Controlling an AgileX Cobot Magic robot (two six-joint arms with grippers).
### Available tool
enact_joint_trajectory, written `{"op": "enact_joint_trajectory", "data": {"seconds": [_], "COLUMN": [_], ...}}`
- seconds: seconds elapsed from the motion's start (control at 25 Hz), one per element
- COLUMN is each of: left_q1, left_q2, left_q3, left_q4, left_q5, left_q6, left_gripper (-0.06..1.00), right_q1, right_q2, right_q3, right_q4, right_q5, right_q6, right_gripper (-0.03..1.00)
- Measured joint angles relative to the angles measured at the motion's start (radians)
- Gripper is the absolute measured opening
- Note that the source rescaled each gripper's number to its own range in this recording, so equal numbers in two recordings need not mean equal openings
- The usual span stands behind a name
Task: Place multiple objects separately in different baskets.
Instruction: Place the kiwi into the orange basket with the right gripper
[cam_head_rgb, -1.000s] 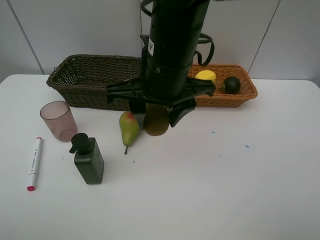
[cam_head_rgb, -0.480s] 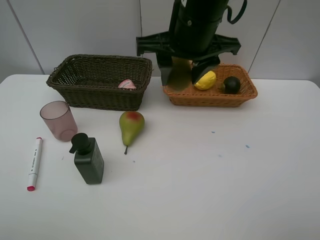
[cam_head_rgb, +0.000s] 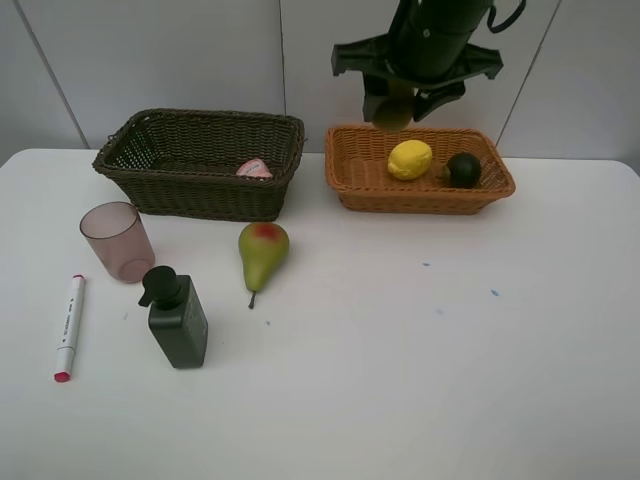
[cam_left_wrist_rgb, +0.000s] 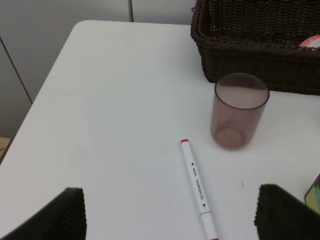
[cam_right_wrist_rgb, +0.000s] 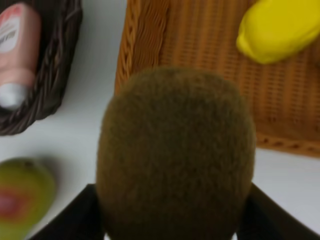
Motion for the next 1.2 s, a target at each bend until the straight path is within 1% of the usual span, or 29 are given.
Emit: {"op": "enact_joint_trajectory", "data": {"seconds": [0.28, 0.44, 0.56, 0.8, 1.0, 1.2], "left_q1": [0.0, 0.0, 0.0, 0.0, 0.0, 0.0], "left_q2": [0.0, 0.0, 0.0, 0.0, 0.0, 0.0], "left_q3": [0.0, 0.0, 0.0, 0.0, 0.0, 0.0], "left_q4": [0.0, 0.0, 0.0, 0.0, 0.0, 0.0], "left_q5": [0.0, 0.0, 0.0, 0.0, 0.0, 0.0], "left_q6": [0.0, 0.0, 0.0, 0.0, 0.0, 0.0], "left_gripper": [0.89, 0.89, 0.89, 0.89, 0.89, 0.89], "right_q1": [-0.08, -0.096, -0.104, -0.114, -0.129, -0.129], "right_q2": [0.115, 0.183, 0.234, 0.352, 0.416, 0.42], "right_q3": [0.0, 0.0, -0.019, -0.068, -0.096, -0.098], "right_q4": [-0.003, -0.022, -0.022, -0.022, -0.023, -0.023], "right_q5": [-0.209, -0.323, -0.38, -0.445, -0.444, -0.446], "right_q6": [-0.063, -0.073, -0.075, -0.075, -0.075, -0.075], "right_gripper": [0.36, 0.36, 0.36, 0.36, 0.36, 0.36]}}
